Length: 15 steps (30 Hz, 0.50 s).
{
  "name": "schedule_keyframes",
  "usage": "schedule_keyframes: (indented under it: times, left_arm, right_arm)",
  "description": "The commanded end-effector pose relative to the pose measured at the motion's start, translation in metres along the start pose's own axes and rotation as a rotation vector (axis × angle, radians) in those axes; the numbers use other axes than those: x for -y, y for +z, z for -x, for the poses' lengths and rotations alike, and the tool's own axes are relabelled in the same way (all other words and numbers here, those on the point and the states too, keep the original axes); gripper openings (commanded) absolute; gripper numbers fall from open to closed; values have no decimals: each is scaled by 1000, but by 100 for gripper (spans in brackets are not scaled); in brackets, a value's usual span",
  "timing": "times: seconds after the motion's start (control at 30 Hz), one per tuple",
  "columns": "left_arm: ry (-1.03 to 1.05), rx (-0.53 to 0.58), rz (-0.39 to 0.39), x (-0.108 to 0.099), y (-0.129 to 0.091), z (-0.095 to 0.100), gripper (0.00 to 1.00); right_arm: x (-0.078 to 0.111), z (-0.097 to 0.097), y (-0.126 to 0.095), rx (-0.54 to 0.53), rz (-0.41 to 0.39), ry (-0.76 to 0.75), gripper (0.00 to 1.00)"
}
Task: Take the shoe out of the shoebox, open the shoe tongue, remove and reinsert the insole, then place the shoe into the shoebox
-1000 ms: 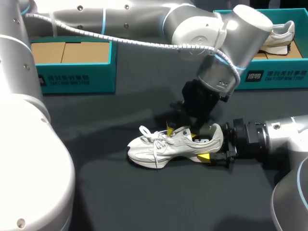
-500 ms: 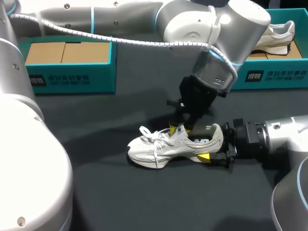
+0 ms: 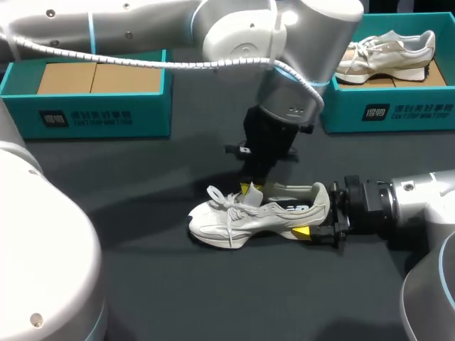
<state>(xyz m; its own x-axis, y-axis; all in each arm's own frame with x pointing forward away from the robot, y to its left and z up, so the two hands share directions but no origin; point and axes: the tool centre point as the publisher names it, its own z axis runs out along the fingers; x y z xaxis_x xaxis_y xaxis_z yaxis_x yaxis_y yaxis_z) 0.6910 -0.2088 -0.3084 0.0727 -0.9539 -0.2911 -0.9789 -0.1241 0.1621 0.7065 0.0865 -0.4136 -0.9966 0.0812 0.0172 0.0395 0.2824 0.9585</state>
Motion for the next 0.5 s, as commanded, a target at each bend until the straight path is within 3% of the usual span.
schedule_keyframes:
  times: [0.03, 0.2, 0.5]
  left_arm:
    - [-12, -240, -14, 1, 1, 29, 0]
    - [-26, -308, -29, 2, 2, 45, 0]
    - [-10, -327, -29, 6, 24, 58, 0]
  right_arm:
    - [2, -2, 1, 3, -3, 0, 0]
    - [2, -2, 1, 3, -3, 0, 0]
    - [2, -2, 1, 3, -3, 0, 0]
